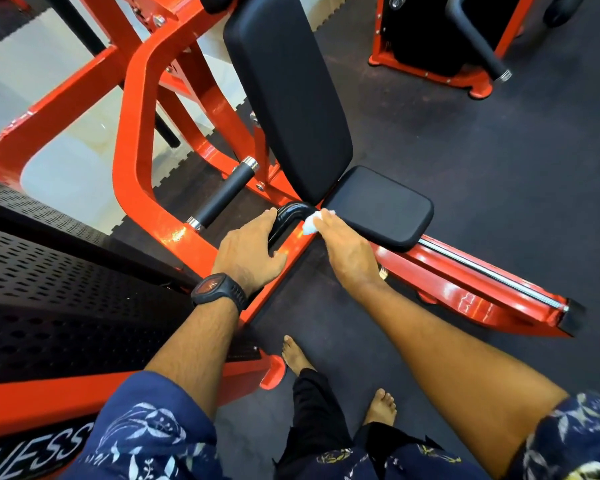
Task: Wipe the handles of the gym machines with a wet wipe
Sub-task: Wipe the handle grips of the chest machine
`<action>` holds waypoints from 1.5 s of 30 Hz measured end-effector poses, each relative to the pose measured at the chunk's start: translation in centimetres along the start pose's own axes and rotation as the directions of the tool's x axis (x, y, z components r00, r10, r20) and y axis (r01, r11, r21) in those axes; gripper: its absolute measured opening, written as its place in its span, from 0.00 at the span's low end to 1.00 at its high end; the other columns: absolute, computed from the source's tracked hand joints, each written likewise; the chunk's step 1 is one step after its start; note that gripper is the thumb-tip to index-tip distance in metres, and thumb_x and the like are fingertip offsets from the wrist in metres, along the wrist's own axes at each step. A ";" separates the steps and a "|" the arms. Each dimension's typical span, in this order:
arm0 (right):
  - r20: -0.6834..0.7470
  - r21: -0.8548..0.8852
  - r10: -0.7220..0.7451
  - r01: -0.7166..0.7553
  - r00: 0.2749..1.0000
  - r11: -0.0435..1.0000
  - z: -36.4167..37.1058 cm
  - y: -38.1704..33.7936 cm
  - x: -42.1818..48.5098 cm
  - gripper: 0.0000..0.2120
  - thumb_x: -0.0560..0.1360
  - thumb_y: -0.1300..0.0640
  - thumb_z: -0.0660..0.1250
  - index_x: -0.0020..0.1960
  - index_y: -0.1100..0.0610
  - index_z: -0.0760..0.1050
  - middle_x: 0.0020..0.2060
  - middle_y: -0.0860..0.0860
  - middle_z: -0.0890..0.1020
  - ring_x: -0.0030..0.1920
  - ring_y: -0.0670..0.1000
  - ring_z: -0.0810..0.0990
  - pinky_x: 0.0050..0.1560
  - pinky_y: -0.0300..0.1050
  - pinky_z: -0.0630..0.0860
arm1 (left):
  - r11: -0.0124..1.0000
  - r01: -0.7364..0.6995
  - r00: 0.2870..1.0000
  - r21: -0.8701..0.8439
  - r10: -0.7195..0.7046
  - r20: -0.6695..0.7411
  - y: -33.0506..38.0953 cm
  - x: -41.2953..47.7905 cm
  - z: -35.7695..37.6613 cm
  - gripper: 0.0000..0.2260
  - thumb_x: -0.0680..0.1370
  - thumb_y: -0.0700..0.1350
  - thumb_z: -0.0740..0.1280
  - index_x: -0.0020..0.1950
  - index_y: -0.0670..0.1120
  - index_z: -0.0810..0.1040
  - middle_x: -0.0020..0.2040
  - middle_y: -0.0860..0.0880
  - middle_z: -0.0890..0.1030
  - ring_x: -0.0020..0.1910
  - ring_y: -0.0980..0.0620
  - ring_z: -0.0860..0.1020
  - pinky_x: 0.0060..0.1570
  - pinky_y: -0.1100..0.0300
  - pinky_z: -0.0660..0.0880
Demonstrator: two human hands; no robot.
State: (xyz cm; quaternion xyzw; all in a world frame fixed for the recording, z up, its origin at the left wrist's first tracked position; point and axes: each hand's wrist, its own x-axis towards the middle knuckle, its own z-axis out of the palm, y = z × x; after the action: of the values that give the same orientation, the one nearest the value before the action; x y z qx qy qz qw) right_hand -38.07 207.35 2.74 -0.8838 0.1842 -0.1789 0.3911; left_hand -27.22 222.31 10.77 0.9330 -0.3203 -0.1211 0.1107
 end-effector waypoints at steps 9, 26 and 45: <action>0.089 -0.157 -0.074 0.087 0.993 0.984 0.7 1.4 -0.4 0.28 0.82 0.49 0.42 0.74 0.55 0.69 0.74 0.47 0.69 0.75 0.42 0.64 0.74 0.38 0.61 | 0.987 -0.142 0.989 0.070 0.139 0.047 -1.0 0.6 0.6 0.38 0.72 0.46 0.66 0.81 0.48 0.57 0.81 0.48 0.59 0.78 0.48 0.63 0.74 0.50 0.62; -0.212 -0.267 0.013 -0.071 0.977 0.961 1.5 0.5 -1.1 0.08 0.79 0.59 0.62 0.54 0.49 0.76 0.47 0.42 0.78 0.48 0.42 0.76 0.50 0.39 0.68 | 0.951 -0.300 0.952 0.079 0.293 0.092 -1.5 1.2 1.1 0.41 0.72 0.46 0.68 0.82 0.42 0.54 0.82 0.44 0.52 0.81 0.49 0.52 0.79 0.50 0.53; -0.327 -0.203 0.202 -0.277 0.923 0.939 2.4 -0.2 -0.4 0.16 0.78 0.64 0.59 0.59 0.49 0.78 0.54 0.47 0.82 0.56 0.50 0.80 0.52 0.43 0.74 | 0.950 -0.301 0.953 0.079 0.298 0.048 -1.8 1.3 1.5 0.39 0.73 0.47 0.67 0.82 0.45 0.54 0.82 0.47 0.53 0.81 0.51 0.52 0.78 0.53 0.51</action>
State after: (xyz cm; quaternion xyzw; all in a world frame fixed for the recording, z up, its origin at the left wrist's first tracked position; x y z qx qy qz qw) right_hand -37.32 209.20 1.34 -0.8583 0.3696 -0.2378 0.2649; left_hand -25.66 222.65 8.64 0.8751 -0.4651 -0.1057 0.0824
